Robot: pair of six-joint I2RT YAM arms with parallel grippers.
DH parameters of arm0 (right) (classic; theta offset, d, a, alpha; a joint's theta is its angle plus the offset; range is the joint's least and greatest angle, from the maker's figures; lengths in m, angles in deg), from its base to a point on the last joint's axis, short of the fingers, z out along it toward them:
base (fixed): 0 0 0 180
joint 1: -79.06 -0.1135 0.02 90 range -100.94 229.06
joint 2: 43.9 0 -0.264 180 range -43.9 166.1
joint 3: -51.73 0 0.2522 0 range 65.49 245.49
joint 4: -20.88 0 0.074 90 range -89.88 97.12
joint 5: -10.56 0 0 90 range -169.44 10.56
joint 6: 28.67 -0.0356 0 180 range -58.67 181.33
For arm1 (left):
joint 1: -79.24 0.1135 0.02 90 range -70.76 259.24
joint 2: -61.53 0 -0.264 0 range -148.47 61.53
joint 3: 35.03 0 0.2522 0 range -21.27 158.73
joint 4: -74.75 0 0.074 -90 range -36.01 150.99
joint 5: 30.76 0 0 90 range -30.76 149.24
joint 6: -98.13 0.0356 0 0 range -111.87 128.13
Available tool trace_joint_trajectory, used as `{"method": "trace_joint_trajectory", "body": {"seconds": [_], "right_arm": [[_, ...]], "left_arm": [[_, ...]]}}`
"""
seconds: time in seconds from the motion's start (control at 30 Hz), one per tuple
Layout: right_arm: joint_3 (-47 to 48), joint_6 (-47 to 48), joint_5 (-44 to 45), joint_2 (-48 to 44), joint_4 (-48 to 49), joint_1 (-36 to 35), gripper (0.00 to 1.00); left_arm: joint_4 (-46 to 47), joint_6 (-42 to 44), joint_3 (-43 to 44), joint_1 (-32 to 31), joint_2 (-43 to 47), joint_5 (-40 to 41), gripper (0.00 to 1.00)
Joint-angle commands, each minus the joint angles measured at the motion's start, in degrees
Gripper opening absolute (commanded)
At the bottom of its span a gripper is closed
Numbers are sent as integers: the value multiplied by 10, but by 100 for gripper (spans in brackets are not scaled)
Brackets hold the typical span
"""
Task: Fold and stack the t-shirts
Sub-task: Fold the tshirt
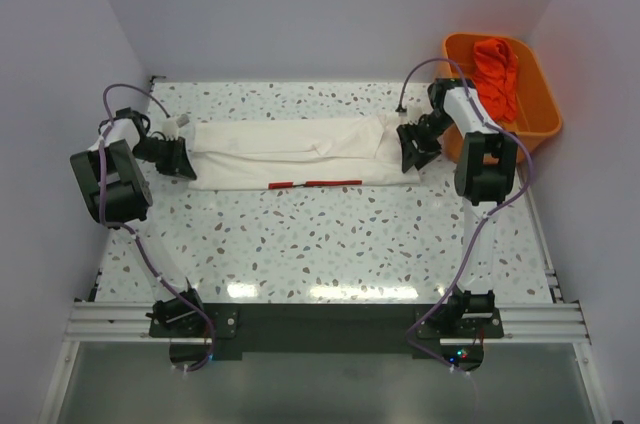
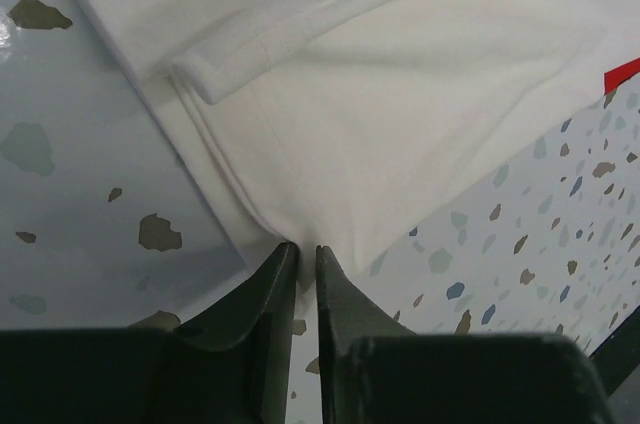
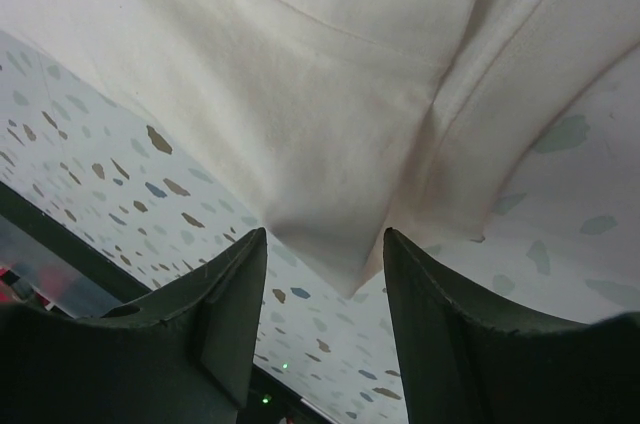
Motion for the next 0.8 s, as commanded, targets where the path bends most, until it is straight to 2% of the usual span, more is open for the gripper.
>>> {"method": "trace_joint_trajectory", "body": {"seconds": [0.0,0.2,0.33,0.7,0.77], "right_arm": [[-5,-2,-24,-10,-46,3,53],[-4,0,-20,-12,-49,3,51],[-5,0,-18,-14,-47,6,48],[5,-12,-22,-5,-35,9,50],[9,-12,-25,1,-37,8,36]], "left_arm": [[-13,17,13,-2,4,-28,17],[-15,22,16,0,10,-22,0],[-16,26,16,1,12,-18,0],[-18,35,16,2,11,-16,0],[-15,34,16,3,12,-18,0]]}}
